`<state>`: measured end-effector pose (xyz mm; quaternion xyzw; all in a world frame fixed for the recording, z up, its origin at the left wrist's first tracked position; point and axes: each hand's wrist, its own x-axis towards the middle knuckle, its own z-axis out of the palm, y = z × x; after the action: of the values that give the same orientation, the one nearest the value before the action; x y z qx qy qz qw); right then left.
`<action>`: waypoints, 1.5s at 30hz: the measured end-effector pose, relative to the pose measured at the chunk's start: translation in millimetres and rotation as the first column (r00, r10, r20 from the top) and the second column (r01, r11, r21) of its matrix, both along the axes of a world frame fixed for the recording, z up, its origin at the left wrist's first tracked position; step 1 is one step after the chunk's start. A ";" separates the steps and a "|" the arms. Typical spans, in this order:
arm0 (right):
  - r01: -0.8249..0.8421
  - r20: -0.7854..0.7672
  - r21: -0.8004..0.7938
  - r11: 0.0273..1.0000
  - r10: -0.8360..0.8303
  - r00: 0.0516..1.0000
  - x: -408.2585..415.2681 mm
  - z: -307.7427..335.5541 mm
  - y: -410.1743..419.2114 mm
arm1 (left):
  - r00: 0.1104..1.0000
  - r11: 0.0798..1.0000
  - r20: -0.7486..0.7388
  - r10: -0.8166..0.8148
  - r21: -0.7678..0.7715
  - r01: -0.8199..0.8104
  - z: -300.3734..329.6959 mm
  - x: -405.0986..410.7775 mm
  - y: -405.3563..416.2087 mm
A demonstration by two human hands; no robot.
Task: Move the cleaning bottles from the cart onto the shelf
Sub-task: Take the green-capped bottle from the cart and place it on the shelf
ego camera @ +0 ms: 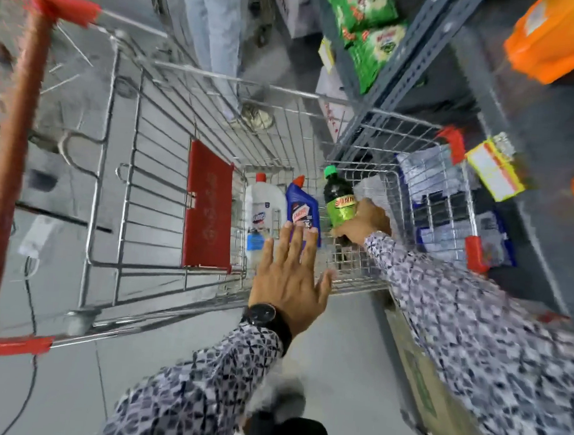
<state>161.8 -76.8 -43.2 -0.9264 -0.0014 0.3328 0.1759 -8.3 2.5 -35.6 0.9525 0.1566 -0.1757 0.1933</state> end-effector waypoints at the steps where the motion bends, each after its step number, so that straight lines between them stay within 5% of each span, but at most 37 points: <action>1: 0.013 0.056 0.031 0.999 -0.015 0.998 -4.3 24.9 -5.1 | 1.000 1.000 -0.016 -0.008 -0.014 0.008 7.5 -0.2 1.3; 5: 0.106 0.245 0.174 0.979 -0.148 0.958 -22.7 111.7 -53.3 | 0.994 0.996 0.096 -0.043 -0.073 0.050 55.1 14.4 -1.5; 9: 0.190 0.460 0.368 0.910 -0.355 0.814 -63.1 236.8 -114.4 | 0.883 0.963 0.432 -0.183 -0.103 0.250 139.1 65.2 -35.5; 12: 0.227 0.594 0.455 0.861 -0.483 0.643 -91.0 317.6 -162.1 | 0.695 0.910 0.677 -0.242 -0.090 0.404 210.5 99.5 -85.3; 15: 0.272 0.702 0.532 0.802 -0.598 0.388 -133.4 389.3 -220.5 | 0.410 0.794 0.854 -0.321 0.007 0.608 292.5 108.7 -160.0; 17: 0.319 0.736 0.566 0.760 -0.640 0.221 -162.1 422.0 -257.6 | 0.233 0.690 0.898 -0.373 0.101 0.717 342.1 108.2 -209.5; 20: 0.375 0.763 0.595 0.711 -0.646 0.015 -194.9 445.1 -300.1 | 0.120 0.584 0.865 -0.488 0.221 0.781 389.9 118.9 -274.7; 24: 0.482 0.738 0.644 0.594 -0.647 -0.190 -238.6 449.0 -350.7 | 0.183 0.493 0.650 -0.737 0.332 0.804 416.3 142.8 -349.7; 28: 0.525 0.690 0.696 0.490 -0.658 -0.301 -264.0 435.1 -383.0 | 0.231 0.506 0.585 -0.778 0.364 0.782 415.1 152.4 -369.7; 35: 0.509 0.653 0.734 0.449 -0.673 -0.348 -272.3 442.9 -412.9 | 0.229 0.514 0.580 -0.782 0.390 0.764 414.4 149.0 -376.2; 45: 0.496 0.635 0.740 0.455 -0.716 -0.291 -208.6 467.7 -480.8 | 0.235 0.540 0.619 -0.749 0.365 0.759 413.5 146.4 -375.8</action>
<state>-46.8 -557.6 424.5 -0.7358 0.3376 -0.4663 0.3566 138.1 -373.3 377.9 0.8911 -0.4103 0.1398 0.1344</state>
